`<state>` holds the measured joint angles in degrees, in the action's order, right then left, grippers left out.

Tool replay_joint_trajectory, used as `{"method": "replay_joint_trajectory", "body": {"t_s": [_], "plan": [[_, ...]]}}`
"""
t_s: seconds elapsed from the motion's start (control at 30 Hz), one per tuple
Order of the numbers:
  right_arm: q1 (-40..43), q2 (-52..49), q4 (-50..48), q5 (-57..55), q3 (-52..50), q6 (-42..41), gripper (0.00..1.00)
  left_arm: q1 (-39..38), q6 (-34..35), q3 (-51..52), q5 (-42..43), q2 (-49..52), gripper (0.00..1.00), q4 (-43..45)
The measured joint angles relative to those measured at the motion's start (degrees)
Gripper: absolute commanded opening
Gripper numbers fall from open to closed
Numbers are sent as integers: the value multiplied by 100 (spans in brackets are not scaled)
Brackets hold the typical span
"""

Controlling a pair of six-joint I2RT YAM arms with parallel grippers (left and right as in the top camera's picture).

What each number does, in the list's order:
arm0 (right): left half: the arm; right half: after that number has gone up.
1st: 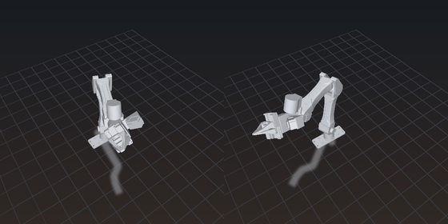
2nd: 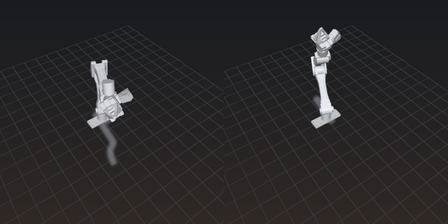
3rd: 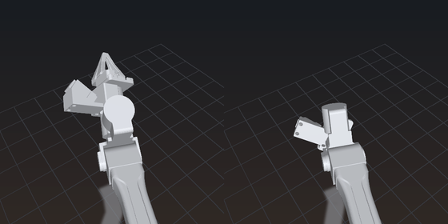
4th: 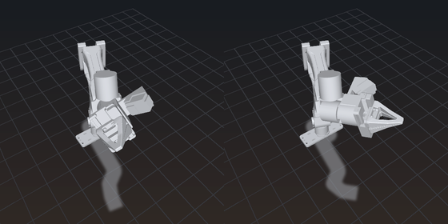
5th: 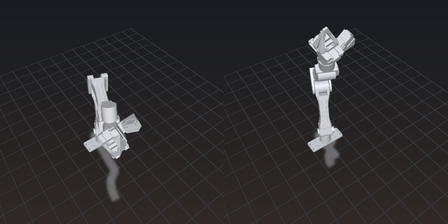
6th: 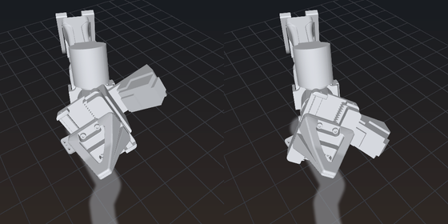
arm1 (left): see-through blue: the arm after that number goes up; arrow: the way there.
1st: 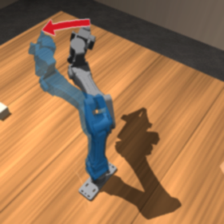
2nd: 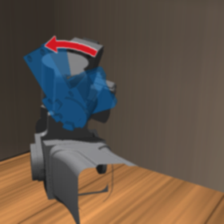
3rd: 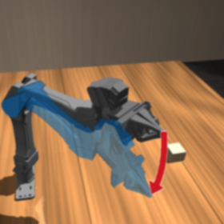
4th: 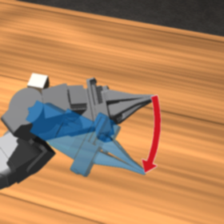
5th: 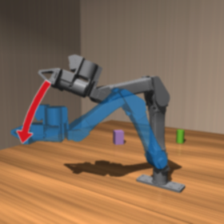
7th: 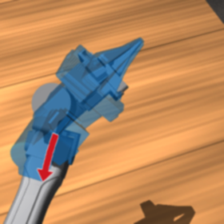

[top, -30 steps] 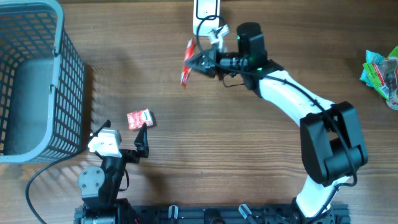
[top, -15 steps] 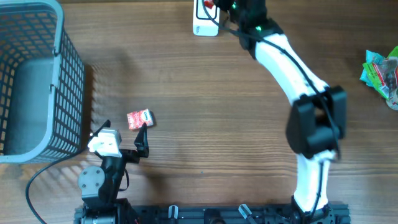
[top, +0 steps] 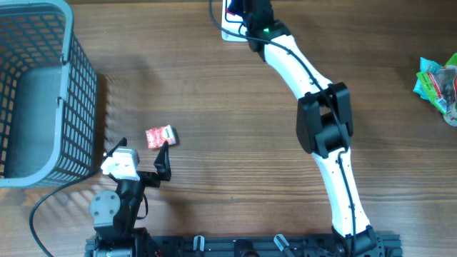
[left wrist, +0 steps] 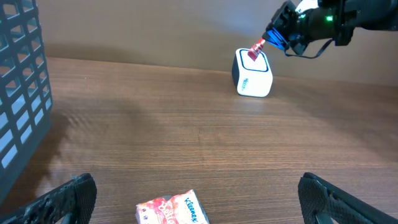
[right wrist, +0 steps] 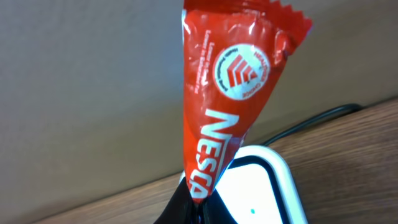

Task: Scan the item barcode
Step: 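Hold the Nescafe stick in front of the scanner, right gripper, then carry the Nescafe stick to the right table edge and drop it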

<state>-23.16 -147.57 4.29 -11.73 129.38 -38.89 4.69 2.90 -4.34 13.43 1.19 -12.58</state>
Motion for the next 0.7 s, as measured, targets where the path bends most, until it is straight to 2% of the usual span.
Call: {"method": "replay_joint_trajectory", "body": {"t_s": [0.13, 0.3, 0.4, 0.53, 0.63, 0.7], "plan": [[-55, 0, 122, -175, 0, 4, 5, 0, 0, 0, 0, 0, 100, 0], [160, 0, 1082, -236, 24, -48, 5, 0, 0, 0, 0, 0, 100, 0], [374, 107, 2216, -225, 46, -85, 4, -2, 0, 0, -2, 2, 100, 2], [1117, 809, 4708, -400, 55, 111, 5, 0, 0, 0, 0, 2, 100, 7], [1939, 1228, 6083, -490, 116, 708, 5, 0, 0, 0, 0, -2, 100, 0], [2579, 1287, 6651, -551, 98, 1449, 4, 0, 2, 0, 0, -2, 100, 0]]}}
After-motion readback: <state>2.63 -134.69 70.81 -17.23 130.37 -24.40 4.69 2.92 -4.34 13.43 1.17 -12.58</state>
